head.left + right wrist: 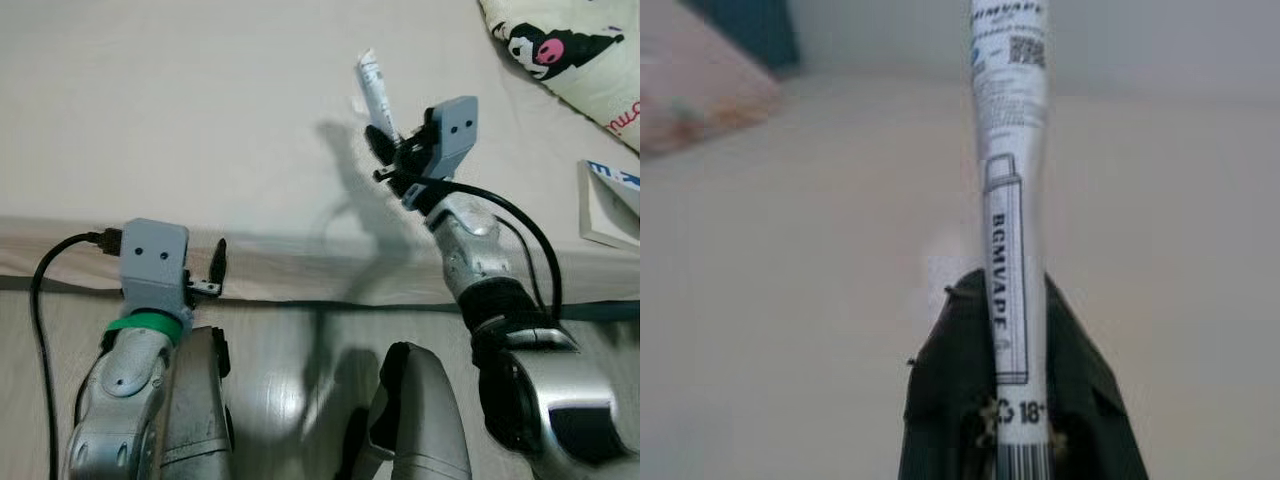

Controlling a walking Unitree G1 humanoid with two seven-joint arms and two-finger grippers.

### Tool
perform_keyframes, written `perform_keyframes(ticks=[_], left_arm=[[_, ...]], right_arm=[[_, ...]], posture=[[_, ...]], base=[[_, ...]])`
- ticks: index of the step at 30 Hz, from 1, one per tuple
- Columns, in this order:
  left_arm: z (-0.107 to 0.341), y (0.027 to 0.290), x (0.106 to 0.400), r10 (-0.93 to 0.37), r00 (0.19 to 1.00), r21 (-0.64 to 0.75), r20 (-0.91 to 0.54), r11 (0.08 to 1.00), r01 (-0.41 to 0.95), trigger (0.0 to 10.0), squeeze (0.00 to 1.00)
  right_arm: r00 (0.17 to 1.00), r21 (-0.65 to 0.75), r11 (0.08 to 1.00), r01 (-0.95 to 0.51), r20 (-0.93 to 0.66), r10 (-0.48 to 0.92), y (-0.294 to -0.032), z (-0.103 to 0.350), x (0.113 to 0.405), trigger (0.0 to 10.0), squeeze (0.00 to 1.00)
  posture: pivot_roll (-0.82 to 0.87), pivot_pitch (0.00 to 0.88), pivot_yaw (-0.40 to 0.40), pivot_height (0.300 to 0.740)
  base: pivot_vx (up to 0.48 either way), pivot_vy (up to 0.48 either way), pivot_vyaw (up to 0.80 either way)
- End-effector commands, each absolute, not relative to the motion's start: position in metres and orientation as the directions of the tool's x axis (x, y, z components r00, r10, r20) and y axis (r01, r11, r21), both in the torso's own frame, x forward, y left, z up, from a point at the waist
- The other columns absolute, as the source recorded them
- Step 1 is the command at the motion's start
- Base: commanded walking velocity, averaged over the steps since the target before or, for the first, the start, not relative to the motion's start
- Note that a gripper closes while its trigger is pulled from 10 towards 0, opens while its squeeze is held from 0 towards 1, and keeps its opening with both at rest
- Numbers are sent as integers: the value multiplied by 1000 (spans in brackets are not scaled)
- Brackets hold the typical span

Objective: Clean up the room

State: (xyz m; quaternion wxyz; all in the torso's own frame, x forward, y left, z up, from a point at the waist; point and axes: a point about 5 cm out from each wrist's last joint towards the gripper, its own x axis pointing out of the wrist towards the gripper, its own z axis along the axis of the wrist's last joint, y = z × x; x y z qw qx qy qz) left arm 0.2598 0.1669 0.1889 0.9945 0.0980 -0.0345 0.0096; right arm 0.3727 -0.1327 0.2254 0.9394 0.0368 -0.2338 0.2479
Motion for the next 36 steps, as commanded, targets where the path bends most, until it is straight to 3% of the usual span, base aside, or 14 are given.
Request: perform_keyframes(ticks=[1,5,11,24,36], left_arm=[[184,159,263,-30,998,184,63,983,17,10000,0],[186,144,275,-91,993,173,81,982,76,10000,0],[188,130,290,-148,983,161,106,978,130,10000,0],[185,127,296,-142,984,124,111,984,128,10000,0],[170,140,299,-66,994,113,87,992,56,10000,0]], right_arm=[[769,-38,894,-446,496,404,-142,226,359,10000,0],[821,3,936,-353,481,308,-157,204,340,10000,0],[856,-13,965,-263,458,239,-168,185,336,10000,0],[894,-4,977,-211,404,195,-173,172,325,10000,0],[918,-21,982,-188,353,183,-174,154,321,10000,0]], posture=[[200,199,-54,496],[144,154,-29,496],[106,114,-13,496],[109,83,-28,530],[106,82,-35,560]], base=[[0,0,0],[0,0,0],[0,0,0],[0,0,0],[0,0,0]])
